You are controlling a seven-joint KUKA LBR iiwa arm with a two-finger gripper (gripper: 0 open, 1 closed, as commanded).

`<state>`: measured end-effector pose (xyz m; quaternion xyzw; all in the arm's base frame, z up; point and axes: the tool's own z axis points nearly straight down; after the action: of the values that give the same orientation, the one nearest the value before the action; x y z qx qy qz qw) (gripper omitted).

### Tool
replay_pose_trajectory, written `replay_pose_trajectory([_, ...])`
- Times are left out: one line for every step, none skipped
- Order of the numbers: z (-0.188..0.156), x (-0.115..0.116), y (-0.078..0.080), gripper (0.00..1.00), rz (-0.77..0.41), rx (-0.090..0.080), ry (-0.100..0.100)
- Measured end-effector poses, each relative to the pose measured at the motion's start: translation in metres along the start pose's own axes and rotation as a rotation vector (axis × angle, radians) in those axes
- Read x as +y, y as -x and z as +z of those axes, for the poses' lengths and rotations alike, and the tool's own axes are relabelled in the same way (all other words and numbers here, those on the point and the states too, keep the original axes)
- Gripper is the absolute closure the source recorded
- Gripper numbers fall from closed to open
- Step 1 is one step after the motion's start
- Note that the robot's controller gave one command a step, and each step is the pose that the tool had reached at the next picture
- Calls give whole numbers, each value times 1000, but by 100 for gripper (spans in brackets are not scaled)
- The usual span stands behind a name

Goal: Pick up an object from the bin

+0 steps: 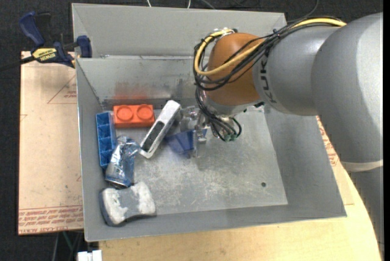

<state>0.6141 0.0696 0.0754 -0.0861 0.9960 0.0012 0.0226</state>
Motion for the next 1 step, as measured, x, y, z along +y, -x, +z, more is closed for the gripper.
replay_pose_trajectory([-18,1,-7,100,-4,15,0])
